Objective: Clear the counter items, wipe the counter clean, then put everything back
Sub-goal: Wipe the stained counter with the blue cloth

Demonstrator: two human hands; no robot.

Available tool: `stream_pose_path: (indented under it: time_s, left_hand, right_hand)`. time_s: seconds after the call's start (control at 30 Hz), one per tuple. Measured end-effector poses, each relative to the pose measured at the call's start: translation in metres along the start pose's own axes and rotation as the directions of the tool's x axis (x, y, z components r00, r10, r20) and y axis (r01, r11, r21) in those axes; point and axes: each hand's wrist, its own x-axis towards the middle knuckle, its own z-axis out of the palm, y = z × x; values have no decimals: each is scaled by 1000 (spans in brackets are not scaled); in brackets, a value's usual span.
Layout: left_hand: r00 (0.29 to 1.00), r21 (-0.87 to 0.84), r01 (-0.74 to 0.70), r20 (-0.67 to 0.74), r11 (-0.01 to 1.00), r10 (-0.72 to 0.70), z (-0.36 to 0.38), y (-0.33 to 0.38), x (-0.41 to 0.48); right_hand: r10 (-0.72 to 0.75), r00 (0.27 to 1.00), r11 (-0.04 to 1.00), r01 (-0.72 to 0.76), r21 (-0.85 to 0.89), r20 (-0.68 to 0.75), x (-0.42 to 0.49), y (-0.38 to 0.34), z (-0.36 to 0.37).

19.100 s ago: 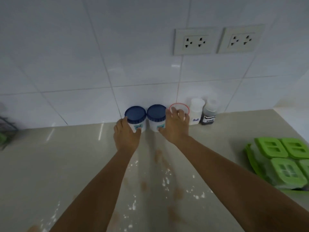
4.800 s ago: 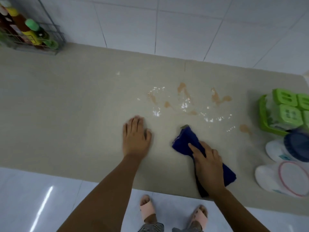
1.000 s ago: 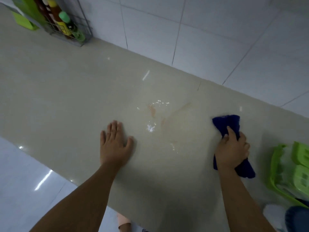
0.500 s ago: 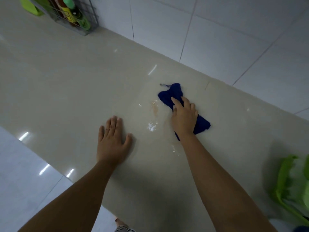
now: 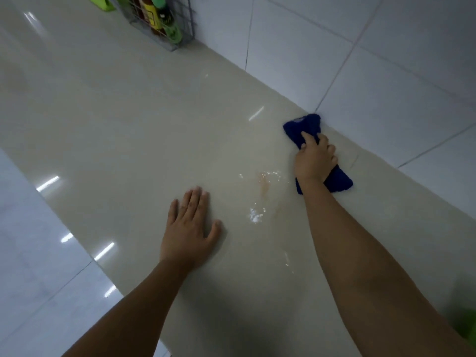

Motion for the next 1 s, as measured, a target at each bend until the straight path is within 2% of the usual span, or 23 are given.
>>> stream_pose_path:
  time_s: [0.07,0.13,0.27,0.33,0.4,0.5,0.53,0.6,0.67,0.73,0.87,1.0]
  left_hand:
    - [1000,1,3,-4,1000,-3,0,0,1]
    - [1000,-8,-2,1,1000,2,0,-1,0]
    - [1000,-19,-6,14,1000,6,-2,0,-1]
    - [1000,-18,-5,13,1000,5,-2,0,-1]
    - [1000,-12,-12,27,1000,12,-3,0,-2]
    - [999,-27,-14,30,1000,15,-5,0,-2]
    - [1000,-33,-13,23,999,14,-4,0,-1]
    - [1000,-28,-7,-7,1000,6,-2,0,0]
    - [1000,-23,0,-27,1000,-1,0,-1,0]
    - [1000,-28,0,-19,1000,-1,0,-1,1]
    - [1000,-14,-6,-4,1000,6,0,-1,0]
    - [1000,-15,-15,17,1000,15,-1,-1,-2]
  right_hand:
    - [-177,982,984,178,-5,58,-9,-21,4]
    - [-354,927,935,354,24,122,-25,-30,5]
    - [-644,725,764,627,155,245,-76,-13,-9]
    - [-707,652,706,674,218,275,-100,10,-25]
    - [-738,615,674,690,263,278,-121,38,-39]
    - [-782,580,622,746,236,229,-129,69,-50]
    - [-784,591,620,757,206,188,-123,72,-49]
    - [-707,700,707,700,104,101,-103,67,-41]
    - [-518,854,855,518,13,47,-77,49,-31]
    - [-347,937,938,348,-11,43,-59,31,-23]
    - [-241,970,970,241,3,32,-78,10,-13]
    - [-285,957,957,281,66,62,-161,-1,-24]
